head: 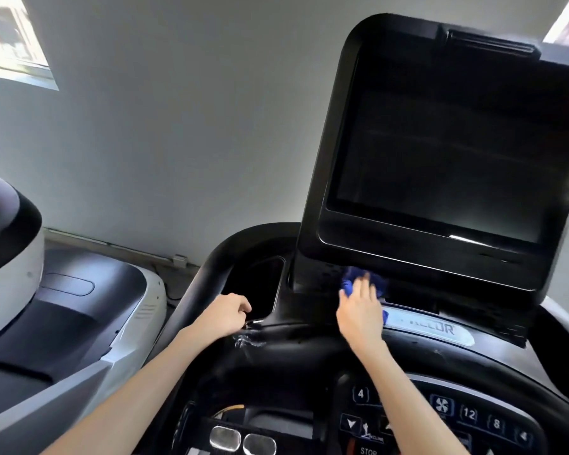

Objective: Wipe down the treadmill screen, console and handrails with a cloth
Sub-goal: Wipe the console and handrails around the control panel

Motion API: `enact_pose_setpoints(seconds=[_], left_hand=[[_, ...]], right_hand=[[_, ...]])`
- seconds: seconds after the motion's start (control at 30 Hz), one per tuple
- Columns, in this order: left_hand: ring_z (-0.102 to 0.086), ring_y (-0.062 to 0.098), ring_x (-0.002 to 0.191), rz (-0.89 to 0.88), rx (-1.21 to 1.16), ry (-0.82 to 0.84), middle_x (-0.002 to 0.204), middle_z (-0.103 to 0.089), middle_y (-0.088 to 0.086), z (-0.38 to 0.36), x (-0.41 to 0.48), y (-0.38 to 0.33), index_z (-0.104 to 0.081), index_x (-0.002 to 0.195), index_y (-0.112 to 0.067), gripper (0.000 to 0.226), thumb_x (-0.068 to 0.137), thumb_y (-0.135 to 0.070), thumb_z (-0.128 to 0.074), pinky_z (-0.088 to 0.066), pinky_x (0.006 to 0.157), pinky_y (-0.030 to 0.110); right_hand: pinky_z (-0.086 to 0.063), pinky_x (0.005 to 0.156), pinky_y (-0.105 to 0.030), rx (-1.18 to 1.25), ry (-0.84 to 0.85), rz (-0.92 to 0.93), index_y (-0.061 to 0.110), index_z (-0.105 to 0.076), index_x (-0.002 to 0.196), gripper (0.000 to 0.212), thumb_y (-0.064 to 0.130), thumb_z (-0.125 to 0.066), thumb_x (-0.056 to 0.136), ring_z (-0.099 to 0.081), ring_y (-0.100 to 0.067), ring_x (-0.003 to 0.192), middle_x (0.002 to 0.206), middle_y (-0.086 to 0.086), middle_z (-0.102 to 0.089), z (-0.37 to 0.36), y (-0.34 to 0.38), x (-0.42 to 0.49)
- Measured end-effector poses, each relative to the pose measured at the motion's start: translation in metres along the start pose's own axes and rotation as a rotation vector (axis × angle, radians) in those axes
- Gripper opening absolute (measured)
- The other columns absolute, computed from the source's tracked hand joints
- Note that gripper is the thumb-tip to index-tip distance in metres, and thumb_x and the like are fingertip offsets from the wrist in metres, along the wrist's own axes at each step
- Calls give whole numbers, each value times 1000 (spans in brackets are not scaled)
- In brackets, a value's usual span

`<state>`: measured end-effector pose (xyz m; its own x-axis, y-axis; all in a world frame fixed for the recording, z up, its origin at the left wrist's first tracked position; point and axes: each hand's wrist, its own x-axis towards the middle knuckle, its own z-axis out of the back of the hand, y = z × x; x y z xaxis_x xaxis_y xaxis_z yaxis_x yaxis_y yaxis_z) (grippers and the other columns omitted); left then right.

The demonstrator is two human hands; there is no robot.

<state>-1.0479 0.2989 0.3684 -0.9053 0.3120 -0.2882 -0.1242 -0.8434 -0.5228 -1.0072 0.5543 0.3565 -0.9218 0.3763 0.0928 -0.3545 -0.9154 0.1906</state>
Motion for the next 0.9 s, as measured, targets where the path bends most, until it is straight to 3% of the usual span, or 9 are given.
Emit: enact_pose_setpoints(seconds=[0.07,0.2,0.3,0.4,0.53,0.67,0.73,0.83,0.9], left_hand=[[-55,13,118,2,-7,3,123,-64,-1,-1,-1,0,-64,118,-16,36,91,-6,-43,-40,103,23],[-56,13,117,-26,1,8,122,-65,-2,-1,-2,-9,-64,118,-17,36,91,-7,-42,-41,102,23],[-57,13,115,-36,14,4,122,-65,-2,1,-3,-13,-64,117,-18,37,90,-7,-42,-42,101,26],[-56,14,118,-31,24,-2,122,-65,-1,5,-5,-11,-64,118,-15,40,88,-4,-41,-40,103,25],[-55,13,120,-7,11,-4,124,-64,0,9,-10,-4,-64,119,-13,41,88,-1,-40,-38,104,22],[-53,15,121,2,1,-35,128,-61,1,13,-20,0,-63,121,-14,45,88,3,-38,-37,102,20],[-51,16,121,19,28,-60,130,-58,1,16,-27,4,-61,124,-15,48,87,5,-37,-37,99,20],[-50,17,121,31,82,-74,133,-54,0,17,-33,16,-55,130,-18,54,84,6,-40,-39,99,23],[-47,19,124,45,91,-72,137,-50,1,16,-37,28,-48,135,-17,58,81,5,-45,-39,102,26]], right_hand=[[-47,88,-49,28,4,-90,-10,-51,126,49,23,-46,90,-52,-42,117,135,-25,-49,8,2,2],[-54,70,-38,-51,39,95,1,-65,114,50,33,-47,79,-63,-32,103,123,-15,-61,-1,29,-9],[-50,83,-39,-8,46,242,11,-51,133,56,36,-62,84,-51,-24,123,144,-5,-44,2,61,-11],[-33,103,-40,-32,142,397,18,-17,149,57,37,-36,99,-22,-22,137,158,4,-8,5,75,-1],[-30,100,-40,-135,247,494,16,-35,141,47,37,-31,99,-32,-26,127,153,3,-26,13,69,-18],[-33,96,-37,-73,318,480,13,-53,121,39,36,-33,97,-41,-31,118,123,-8,-58,23,55,-28],[-25,104,-36,-101,270,511,13,-51,127,39,32,-31,99,-36,-28,127,132,-7,-53,22,48,-26],[-3,114,-32,53,318,527,7,-35,142,44,25,-25,103,-13,-20,143,153,-6,-26,11,56,-35],[-1,114,-30,57,337,578,6,-32,143,46,26,-23,103,-12,-18,144,155,-6,-23,-5,79,-52]])
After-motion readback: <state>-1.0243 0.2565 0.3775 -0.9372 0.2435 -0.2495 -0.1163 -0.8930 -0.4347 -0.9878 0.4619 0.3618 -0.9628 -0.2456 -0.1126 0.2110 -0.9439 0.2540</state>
